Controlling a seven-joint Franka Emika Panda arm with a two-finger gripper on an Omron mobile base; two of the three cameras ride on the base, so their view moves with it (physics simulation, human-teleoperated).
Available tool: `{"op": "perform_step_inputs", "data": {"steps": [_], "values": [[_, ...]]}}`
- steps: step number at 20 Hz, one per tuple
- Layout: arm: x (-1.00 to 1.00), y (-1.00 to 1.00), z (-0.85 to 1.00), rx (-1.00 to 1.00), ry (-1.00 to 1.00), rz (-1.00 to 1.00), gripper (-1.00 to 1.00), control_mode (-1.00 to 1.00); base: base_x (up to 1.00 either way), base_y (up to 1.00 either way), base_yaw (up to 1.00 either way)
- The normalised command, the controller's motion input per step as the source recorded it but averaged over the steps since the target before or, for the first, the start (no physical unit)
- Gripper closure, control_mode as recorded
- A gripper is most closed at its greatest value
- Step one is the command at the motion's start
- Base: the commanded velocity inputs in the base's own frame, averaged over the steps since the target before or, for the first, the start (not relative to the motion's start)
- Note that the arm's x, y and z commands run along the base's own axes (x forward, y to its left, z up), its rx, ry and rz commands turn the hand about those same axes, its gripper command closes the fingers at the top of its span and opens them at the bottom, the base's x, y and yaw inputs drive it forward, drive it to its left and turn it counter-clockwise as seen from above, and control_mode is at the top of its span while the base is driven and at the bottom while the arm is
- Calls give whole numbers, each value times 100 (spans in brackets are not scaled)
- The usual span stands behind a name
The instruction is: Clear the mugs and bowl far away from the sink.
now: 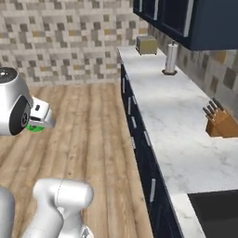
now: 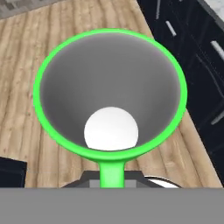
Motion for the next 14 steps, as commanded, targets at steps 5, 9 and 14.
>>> {"op": "perform_step_inputs", "data": {"steps": [5, 9, 14], "values": [[0, 0, 0, 0, 0, 0, 100, 100, 0, 36, 83], [0, 0, 0, 0, 0, 0, 100, 100, 0, 33, 85], [0, 0, 0, 0, 0, 0, 100, 100, 0, 29, 87]]}}
